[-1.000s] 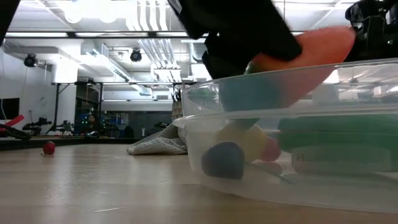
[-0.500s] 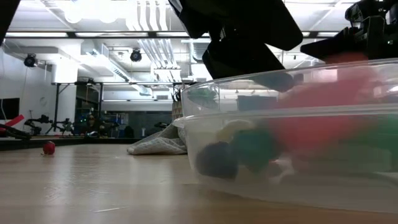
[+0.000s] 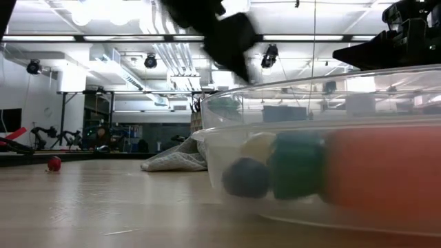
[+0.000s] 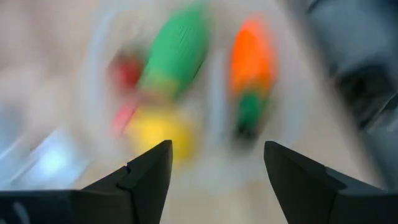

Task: Pick and placing Produce into tupperware
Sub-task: Put the red cherry into the transparent bin

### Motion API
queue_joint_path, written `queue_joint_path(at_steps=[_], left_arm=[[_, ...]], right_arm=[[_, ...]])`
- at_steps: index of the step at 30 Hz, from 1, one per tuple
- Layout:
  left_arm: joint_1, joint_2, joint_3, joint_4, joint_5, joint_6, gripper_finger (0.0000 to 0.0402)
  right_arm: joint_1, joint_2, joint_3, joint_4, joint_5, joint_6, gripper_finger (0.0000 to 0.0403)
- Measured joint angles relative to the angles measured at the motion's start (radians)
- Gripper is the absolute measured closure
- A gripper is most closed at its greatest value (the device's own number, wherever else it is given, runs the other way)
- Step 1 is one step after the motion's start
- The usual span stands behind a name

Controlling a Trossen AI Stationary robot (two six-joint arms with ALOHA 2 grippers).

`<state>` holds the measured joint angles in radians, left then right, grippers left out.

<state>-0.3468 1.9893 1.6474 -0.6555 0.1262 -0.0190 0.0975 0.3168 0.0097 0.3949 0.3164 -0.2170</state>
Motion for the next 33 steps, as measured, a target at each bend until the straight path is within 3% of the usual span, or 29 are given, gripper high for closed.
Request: queue_joint_path(at_steps=[6, 9, 16, 28, 33], left_arm=[[0.000, -0.091, -0.015, -0.414, -0.365, 0.105, 0.0164], [0.015, -0.127, -0.043, -0.496, -0.425, 0.066, 0.0164], [0.098, -0.208, -0.162, -0.543, -0.412, -0.042, 0.0164], [0.158, -0.548, -0.579, -0.530, -0.318, -0.132, 0.0169], [0.159, -0.609, -0.706, -0.461, -0.254, -0.143, 0.0181]], right_arm=[[0.000, 0.000, 0.000, -0.001, 0.000, 0.000, 0.0394], [0.000, 0.000, 0.000, -0.002, 0.000, 0.000, 0.0394], [0.000, -0.001, 0.000, 0.000, 0.000, -0.001, 0.0394], [0.000, -0.002, 0.000, 0.006, 0.000, -0.004, 0.0394], [0.000, -0.002, 0.000, 0.006, 0.000, -0.004, 0.0394]])
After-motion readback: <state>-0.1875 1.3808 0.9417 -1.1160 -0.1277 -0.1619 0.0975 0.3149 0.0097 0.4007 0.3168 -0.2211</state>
